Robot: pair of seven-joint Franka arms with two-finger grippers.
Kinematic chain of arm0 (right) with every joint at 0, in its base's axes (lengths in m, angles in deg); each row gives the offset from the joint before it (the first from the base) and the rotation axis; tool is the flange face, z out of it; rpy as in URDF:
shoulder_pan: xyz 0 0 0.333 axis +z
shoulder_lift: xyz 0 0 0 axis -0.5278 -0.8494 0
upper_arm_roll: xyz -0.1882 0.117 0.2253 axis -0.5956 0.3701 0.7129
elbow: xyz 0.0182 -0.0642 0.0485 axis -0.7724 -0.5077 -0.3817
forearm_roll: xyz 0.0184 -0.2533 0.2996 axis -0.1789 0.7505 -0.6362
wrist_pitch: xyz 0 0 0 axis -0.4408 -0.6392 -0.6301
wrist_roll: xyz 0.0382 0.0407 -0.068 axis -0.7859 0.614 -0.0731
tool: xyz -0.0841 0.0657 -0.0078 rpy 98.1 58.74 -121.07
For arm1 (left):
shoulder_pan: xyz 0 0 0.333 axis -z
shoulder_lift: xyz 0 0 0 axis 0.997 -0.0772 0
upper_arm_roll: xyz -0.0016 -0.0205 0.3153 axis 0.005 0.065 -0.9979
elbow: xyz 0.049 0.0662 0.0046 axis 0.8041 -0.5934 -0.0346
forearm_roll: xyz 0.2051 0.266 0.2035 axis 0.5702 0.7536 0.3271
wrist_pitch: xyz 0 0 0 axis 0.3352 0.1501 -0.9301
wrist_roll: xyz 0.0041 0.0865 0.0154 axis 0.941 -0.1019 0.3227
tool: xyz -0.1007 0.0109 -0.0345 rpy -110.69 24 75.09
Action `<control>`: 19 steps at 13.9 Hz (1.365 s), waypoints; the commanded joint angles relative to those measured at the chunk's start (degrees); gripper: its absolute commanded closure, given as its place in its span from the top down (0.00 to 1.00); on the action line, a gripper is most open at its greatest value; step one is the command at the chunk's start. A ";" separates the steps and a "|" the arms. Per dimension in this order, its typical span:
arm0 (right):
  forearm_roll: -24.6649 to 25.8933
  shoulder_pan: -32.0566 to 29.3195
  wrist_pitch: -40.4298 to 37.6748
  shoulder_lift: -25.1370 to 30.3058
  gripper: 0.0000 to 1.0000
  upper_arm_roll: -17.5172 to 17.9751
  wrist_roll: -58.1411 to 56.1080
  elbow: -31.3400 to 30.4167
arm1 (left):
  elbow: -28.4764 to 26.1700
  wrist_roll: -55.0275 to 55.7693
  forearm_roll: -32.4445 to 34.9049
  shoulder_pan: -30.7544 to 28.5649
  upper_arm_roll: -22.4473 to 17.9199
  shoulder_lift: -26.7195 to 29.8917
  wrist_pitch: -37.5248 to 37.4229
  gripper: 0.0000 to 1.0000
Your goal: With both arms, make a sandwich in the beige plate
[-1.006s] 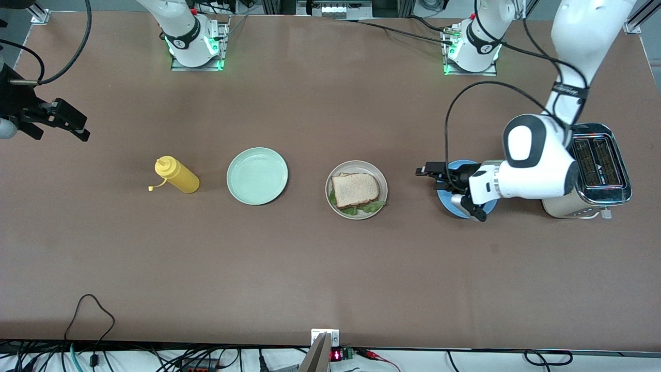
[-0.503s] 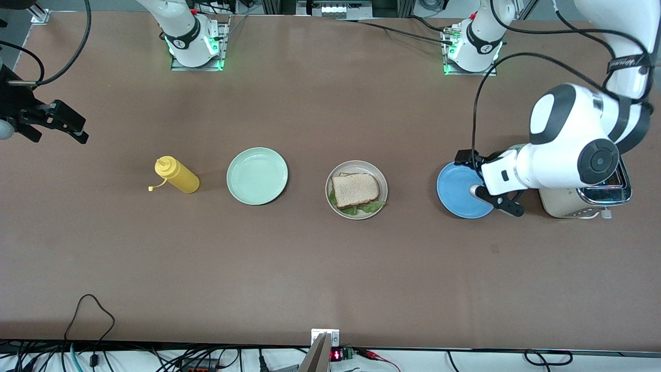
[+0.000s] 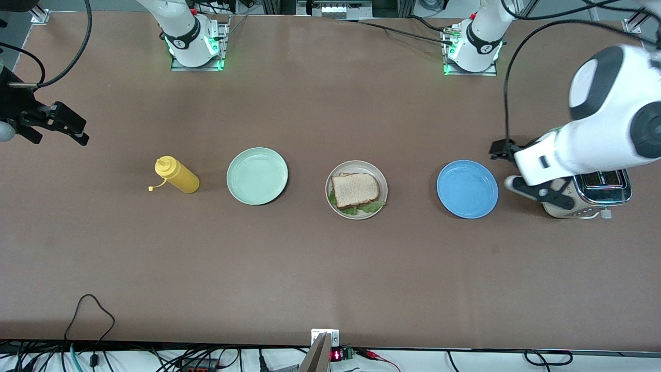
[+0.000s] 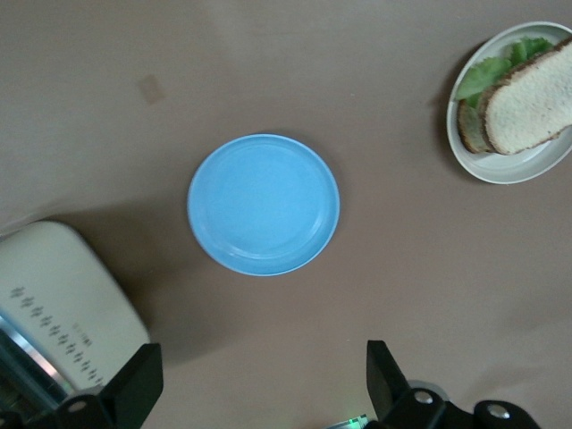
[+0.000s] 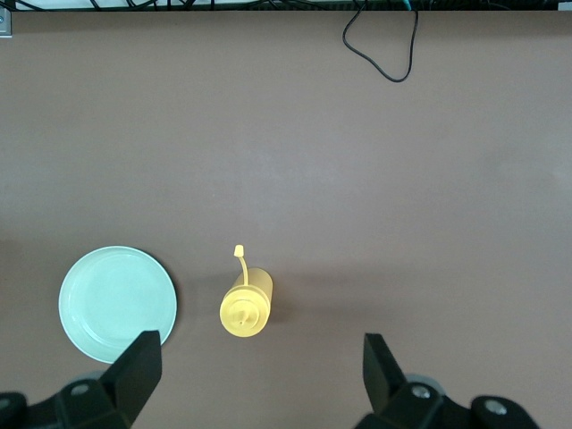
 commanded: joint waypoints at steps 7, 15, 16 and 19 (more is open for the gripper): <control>-0.25 -0.24 0.23 -0.31 1.00 0.33 -0.06 0.74 | -16.53 4.10 -4.12 6.53 -13.66 18.64 11.06 1.00; -0.34 -0.24 0.32 -0.31 1.00 0.33 -0.06 0.74 | -16.47 4.36 -3.50 6.62 -13.40 19.70 8.80 1.00; -0.25 -0.24 0.32 -0.31 1.00 0.33 -0.15 0.74 | -16.46 4.36 -3.50 6.62 -13.31 19.70 8.62 1.00; -0.34 -0.24 0.32 -0.31 1.00 0.33 -0.06 0.74 | -16.46 4.53 -3.50 6.35 -13.31 19.70 7.75 1.00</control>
